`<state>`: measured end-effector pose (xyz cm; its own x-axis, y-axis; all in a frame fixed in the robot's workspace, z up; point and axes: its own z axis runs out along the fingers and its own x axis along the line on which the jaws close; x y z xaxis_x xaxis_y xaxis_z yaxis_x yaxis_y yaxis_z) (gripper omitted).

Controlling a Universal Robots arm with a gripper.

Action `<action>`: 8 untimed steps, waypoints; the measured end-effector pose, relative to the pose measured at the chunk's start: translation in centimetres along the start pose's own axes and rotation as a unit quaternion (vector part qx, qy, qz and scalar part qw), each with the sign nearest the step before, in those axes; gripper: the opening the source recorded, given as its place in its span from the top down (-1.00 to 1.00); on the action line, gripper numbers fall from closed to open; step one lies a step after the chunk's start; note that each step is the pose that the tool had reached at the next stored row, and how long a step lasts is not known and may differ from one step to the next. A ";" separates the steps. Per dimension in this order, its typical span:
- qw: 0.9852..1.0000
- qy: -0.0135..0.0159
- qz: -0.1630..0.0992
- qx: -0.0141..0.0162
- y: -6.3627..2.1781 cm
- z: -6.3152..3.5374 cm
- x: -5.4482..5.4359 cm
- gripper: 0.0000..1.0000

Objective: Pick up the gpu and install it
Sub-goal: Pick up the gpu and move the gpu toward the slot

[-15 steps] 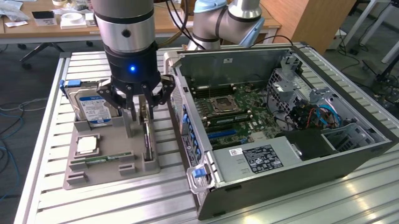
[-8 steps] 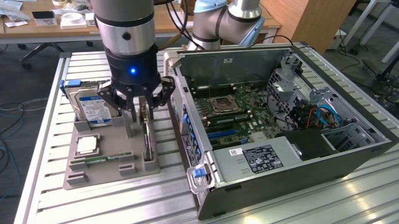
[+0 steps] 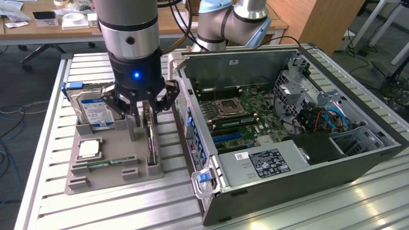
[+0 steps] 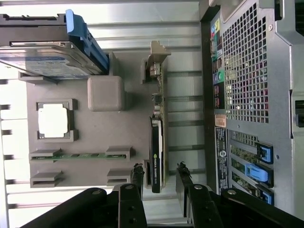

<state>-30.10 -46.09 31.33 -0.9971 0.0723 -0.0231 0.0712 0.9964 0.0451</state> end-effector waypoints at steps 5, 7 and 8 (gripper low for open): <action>1.000 0.000 0.000 0.000 -0.01 0.16 0.0 0.17; 1.000 0.000 0.000 0.000 -0.01 0.22 0.0 0.17; 1.000 0.000 0.000 0.000 -0.01 0.23 0.0 0.17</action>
<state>-30.11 -46.09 31.09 -0.9971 0.0723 -0.0229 0.0712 0.9964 0.0450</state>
